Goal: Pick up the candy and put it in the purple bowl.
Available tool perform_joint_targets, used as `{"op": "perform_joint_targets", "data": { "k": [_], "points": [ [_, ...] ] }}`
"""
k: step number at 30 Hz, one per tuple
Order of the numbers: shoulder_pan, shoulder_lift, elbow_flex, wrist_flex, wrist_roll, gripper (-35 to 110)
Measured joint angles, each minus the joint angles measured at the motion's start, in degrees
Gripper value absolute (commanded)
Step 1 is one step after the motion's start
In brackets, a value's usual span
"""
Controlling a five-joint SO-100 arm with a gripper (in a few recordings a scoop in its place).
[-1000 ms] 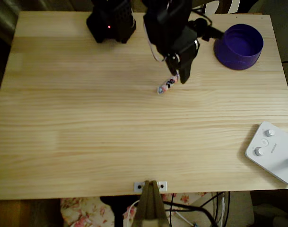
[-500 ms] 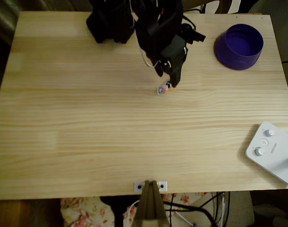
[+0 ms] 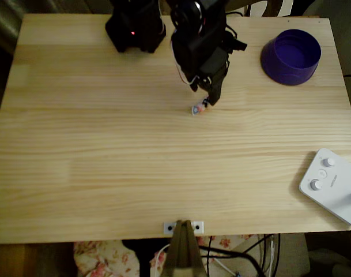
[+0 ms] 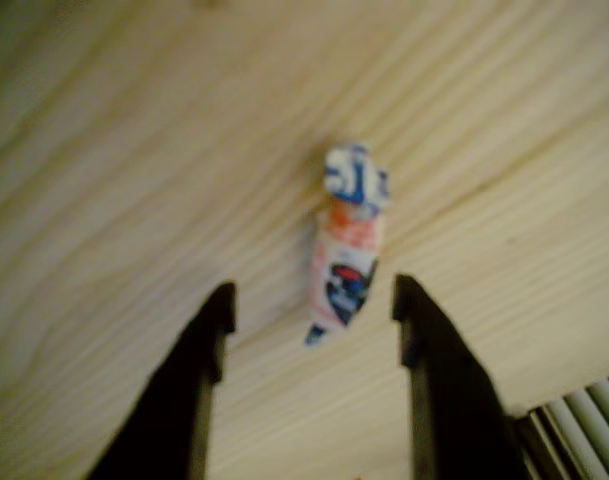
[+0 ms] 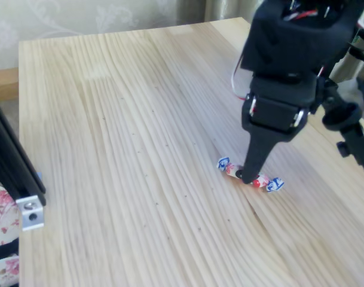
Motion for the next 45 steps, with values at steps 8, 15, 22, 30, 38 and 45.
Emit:
{"op": "perform_joint_targets", "data": {
  "k": [8,15,22,30,38,45],
  "points": [
    [-0.6,-2.7,-1.3,0.1,-1.2,23],
    [0.1,-4.4,-1.7,-1.8,-2.5,23],
    [0.8,-6.5,-2.8,-3.1,-3.1,23],
    [0.8,-7.7,-4.0,-3.9,-3.3,23],
    [1.6,-8.1,-4.0,-3.9,-3.6,23],
    [1.6,-8.3,-4.0,-4.0,-3.6,23]
  ]
}}
